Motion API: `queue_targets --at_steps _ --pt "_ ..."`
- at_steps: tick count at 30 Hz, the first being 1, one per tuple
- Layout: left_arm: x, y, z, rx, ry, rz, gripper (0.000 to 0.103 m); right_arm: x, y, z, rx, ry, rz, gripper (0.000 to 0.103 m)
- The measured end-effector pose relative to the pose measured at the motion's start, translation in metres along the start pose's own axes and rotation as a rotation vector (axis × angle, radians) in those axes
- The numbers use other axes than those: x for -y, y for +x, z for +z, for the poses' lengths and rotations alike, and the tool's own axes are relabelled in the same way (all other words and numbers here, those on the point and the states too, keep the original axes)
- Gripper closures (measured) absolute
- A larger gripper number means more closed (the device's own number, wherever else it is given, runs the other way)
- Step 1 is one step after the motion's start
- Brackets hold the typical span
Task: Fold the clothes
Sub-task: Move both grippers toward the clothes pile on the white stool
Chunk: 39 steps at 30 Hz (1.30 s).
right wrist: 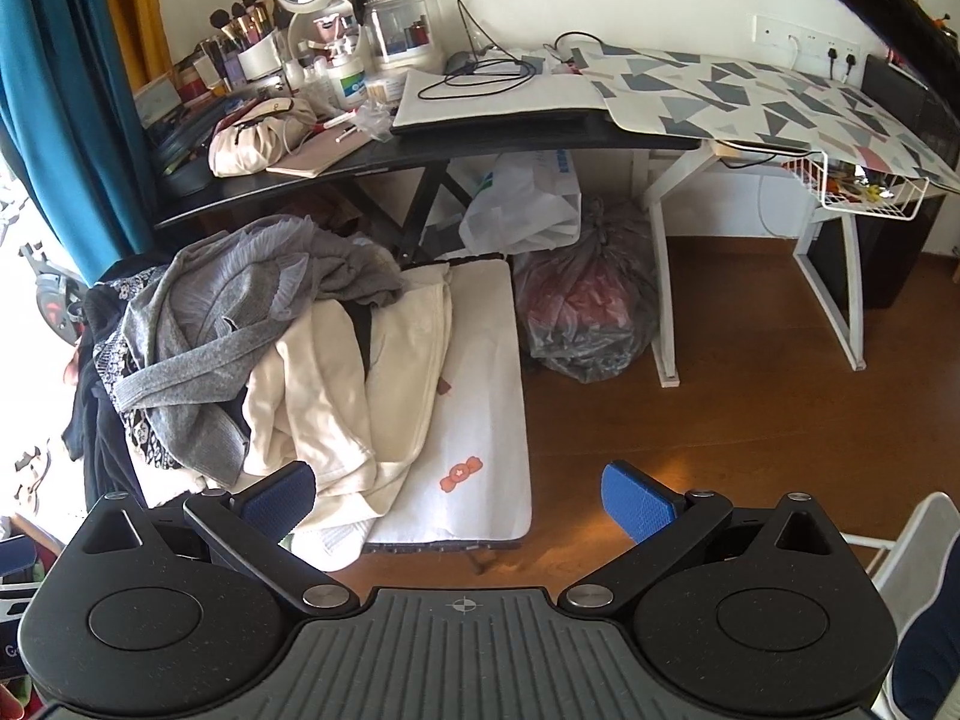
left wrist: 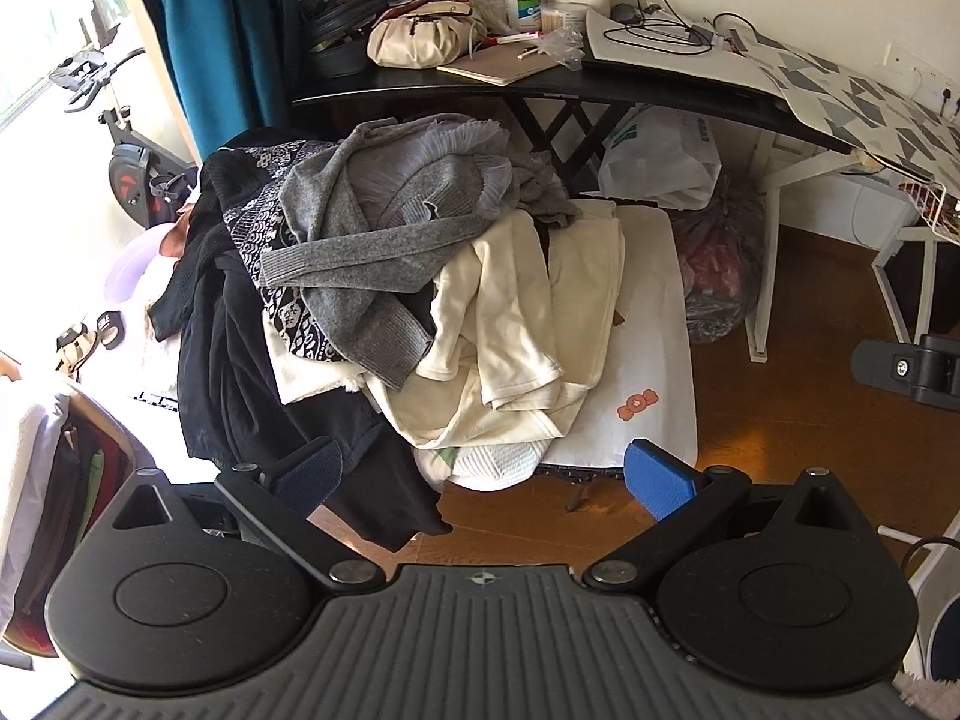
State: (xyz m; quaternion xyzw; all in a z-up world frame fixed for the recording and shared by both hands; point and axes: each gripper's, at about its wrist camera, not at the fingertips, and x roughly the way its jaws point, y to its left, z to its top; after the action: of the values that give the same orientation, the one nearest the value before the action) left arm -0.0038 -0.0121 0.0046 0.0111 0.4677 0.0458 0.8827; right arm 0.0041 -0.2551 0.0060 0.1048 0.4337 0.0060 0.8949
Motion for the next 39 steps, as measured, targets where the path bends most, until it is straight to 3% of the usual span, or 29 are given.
queue_targets --at_steps 7,11,20,26,29,39 --pt "-0.036 -0.01 -0.004 0.062 -0.204 0.089 0.001 -0.012 -0.002 0.005 0.025 -0.071 0.07 0.001" --pt "-0.048 -0.012 -0.006 0.073 -0.26 0.109 0.001 -0.019 0.001 0.007 0.022 -0.095 0.128 0.001" --pt "-0.05 -0.02 -0.008 0.082 -0.296 0.139 0.001 -0.034 0.008 0.008 0.009 -0.175 0.154 0.001" --pt "-0.054 -0.019 -0.011 0.068 -0.347 0.043 0.001 -0.029 -0.004 0.011 0.096 -0.198 0.145 0.001" --pt "-0.051 -0.018 -0.01 0.071 -0.358 0.037 0.001 -0.023 -0.003 0.014 0.103 -0.199 0.148 0.001" --pt "-0.021 -0.013 0.0 0.066 -0.267 0.053 0.001 -0.005 0.0 0.016 0.103 -0.179 0.17 0.001"
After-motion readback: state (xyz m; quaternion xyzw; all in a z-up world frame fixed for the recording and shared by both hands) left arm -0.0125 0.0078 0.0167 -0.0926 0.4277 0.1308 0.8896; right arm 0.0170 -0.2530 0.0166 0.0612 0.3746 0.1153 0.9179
